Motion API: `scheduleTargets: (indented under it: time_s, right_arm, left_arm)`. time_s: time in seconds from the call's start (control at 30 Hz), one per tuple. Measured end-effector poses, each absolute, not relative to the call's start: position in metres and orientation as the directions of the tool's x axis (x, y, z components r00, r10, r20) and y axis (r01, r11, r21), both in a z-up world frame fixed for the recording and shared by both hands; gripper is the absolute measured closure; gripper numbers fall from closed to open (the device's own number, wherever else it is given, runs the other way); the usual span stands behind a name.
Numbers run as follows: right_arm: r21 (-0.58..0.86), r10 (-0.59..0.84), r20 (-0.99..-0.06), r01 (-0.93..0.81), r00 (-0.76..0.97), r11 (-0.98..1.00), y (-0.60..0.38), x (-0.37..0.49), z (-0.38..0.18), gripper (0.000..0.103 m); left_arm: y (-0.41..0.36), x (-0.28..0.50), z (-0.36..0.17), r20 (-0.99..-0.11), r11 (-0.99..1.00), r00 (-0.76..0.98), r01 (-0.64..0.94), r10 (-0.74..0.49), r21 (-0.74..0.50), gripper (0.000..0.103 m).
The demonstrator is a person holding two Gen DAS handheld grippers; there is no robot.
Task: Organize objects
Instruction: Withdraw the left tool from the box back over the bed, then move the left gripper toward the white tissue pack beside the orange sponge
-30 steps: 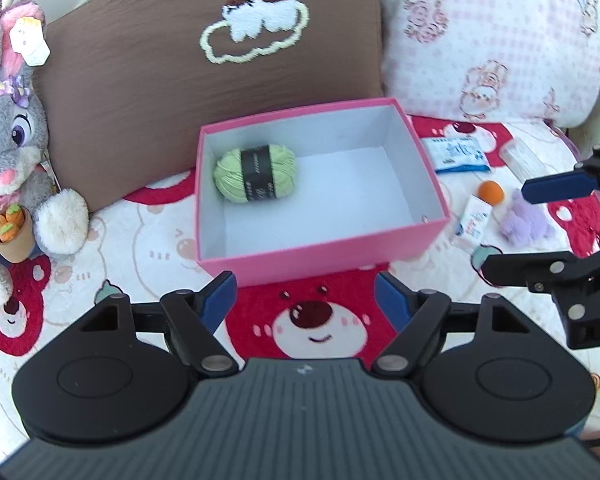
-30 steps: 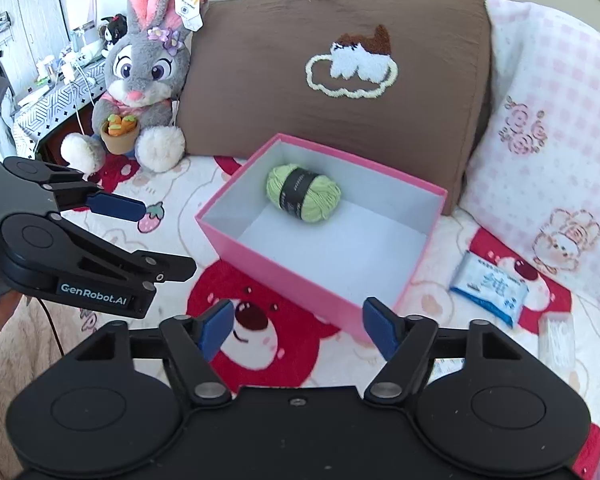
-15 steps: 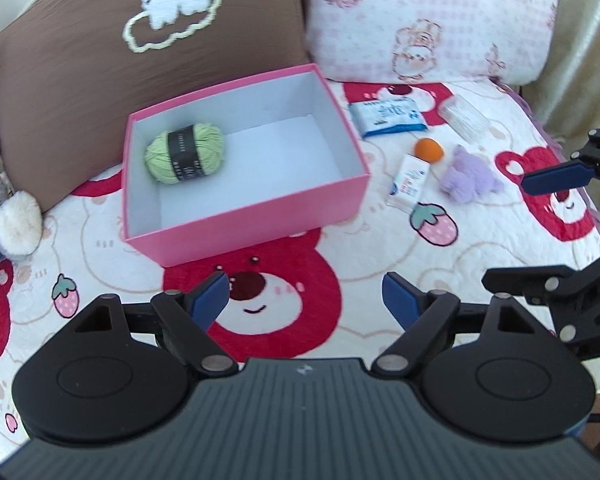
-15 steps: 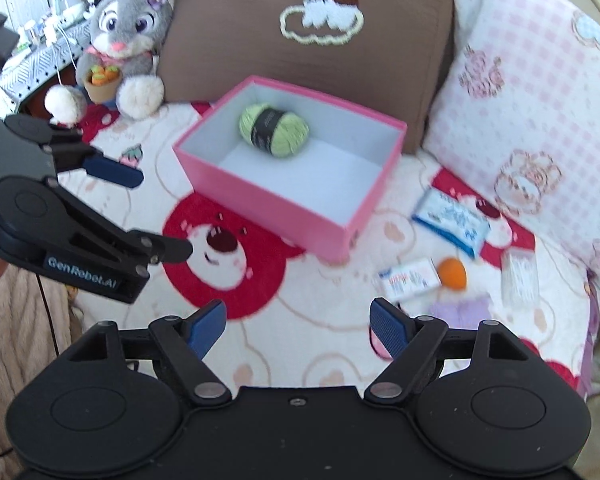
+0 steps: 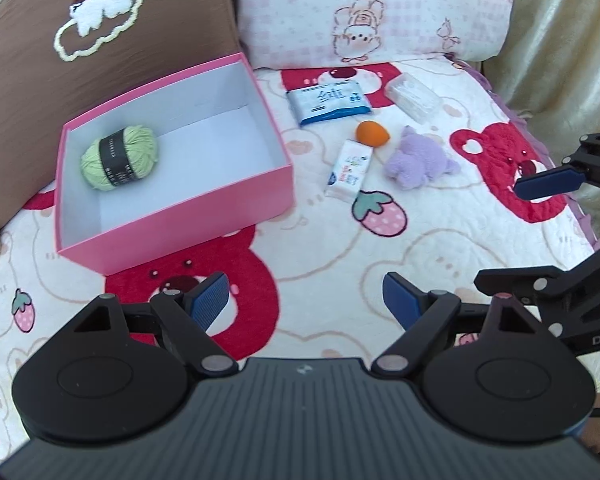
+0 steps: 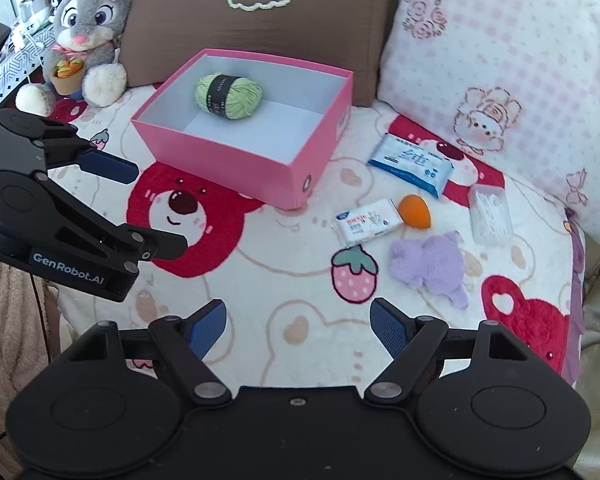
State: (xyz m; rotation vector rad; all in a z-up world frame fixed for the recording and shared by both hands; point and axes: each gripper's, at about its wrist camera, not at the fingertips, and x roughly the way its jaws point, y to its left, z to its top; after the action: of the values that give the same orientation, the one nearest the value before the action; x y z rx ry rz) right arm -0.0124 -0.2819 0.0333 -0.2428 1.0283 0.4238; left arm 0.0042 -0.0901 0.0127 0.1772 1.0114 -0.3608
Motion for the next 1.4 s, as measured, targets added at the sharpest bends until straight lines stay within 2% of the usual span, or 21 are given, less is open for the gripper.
scheduleTargets:
  time_s: [0.3, 0.43, 0.53, 0.97, 1.4]
  right_arm:
    - [0.008, 0.273, -0.811, -0.457, 0.518, 0.890, -0.310, -0.012, 0.028, 0.021]
    - [-0.044, 0.266, -0.780, -0.474, 0.567, 0.879, -0.315, -0.009, 0.023, 0.021]
    - [-0.074, 0.268, -0.766, -0.494, 0.584, 0.866, -0.317, -0.004, 0.018, 0.021]
    - [-0.108, 0.304, -0.753, -0.565, 0.584, 0.818, -0.310, 0.022, -0.013, 0.021]
    - [-0.176, 0.287, -0.750, -0.598, 0.596, 0.782, -0.303, 0.062, -0.058, 0.021]
  left_arm:
    - [-0.112, 0.031, 0.003, -0.847, 0.932, 0.455, 0.342, -0.275, -0.119, 0.019]
    - [-0.120, 0.046, -0.009, -0.851, 0.934, 0.431, 0.314, -0.301, -0.171, 0.019]
    - [-0.128, 0.052, -0.015, -0.840, 0.937, 0.454, 0.306, -0.297, -0.167, 0.019]
    - [-0.139, 0.072, -0.049, -0.786, 0.916, 0.479, 0.285, -0.390, -0.281, 0.020]
    - [-0.126, 0.090, -0.100, -0.747, 0.910, 0.527, 0.149, -0.404, -0.387, 0.022]
